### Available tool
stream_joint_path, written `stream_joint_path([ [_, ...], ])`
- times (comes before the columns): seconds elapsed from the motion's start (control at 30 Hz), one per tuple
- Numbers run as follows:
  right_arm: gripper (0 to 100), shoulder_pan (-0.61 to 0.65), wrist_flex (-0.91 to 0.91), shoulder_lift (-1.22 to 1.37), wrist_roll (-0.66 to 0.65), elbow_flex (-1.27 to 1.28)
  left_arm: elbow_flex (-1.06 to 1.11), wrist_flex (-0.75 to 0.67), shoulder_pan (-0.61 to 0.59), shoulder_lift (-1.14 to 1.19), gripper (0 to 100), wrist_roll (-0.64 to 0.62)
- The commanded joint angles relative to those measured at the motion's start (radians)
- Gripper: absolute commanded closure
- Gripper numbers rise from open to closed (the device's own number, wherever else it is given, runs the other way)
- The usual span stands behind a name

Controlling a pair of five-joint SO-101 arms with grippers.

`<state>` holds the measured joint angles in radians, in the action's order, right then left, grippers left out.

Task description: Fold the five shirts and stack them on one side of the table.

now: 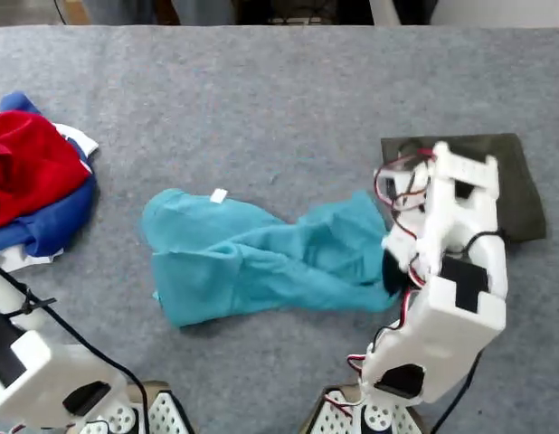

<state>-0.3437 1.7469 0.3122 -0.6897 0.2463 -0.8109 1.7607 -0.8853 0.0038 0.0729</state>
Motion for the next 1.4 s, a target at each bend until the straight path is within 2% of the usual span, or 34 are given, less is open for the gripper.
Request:
stream_joint_path([
  [0.0, 94.6, -0.017, 0.011, -0.016, -0.046, 0.102, 0.001, -0.005, 0.054, -0.032, 80, -0.002],
  [0.13, 75.0, 0.006, 0.011, -0.085, -0.086, 0.147, 0.004, -0.003, 0.140, -0.032, 80, -0.003],
  [0.2, 70.7, 0.011, 0.012, -0.153, -0.132, 0.147, 0.027, -0.003, 0.183, -0.037, 80, -0.003],
  [0.3, 74.0, 0.011, 0.014, -0.278, -0.155, 0.142, 0.084, -0.003, 0.229, -0.041, 80, -0.003],
  [0.5, 85.6, 0.017, 0.011, -0.526, -0.175, 0.134, 0.139, -0.009, 0.239, -0.040, 80, -0.002],
  [0.6, 87.0, 0.094, -0.005, -0.568, -0.146, 0.085, 0.137, -0.009, 0.240, -0.034, 80, -0.002],
  [0.7, 84.6, 0.203, -0.066, -0.542, -0.023, -0.002, 0.137, -0.009, 0.263, -0.032, 80, -0.003],
  [0.77, 83.5, 0.255, -0.095, -0.495, 0.011, -0.058, 0.139, -0.008, 0.280, -0.032, 80, -0.002],
  [0.93, 83.6, 0.281, -0.230, -0.325, 0.101, -0.093, 0.139, -0.005, 0.300, -0.034, 80, 0.000],
  [1.37, 83.6, 0.290, -0.555, -0.125, 0.103, -0.093, 0.139, -0.005, 0.298, -0.034, 80, 0.003],
])
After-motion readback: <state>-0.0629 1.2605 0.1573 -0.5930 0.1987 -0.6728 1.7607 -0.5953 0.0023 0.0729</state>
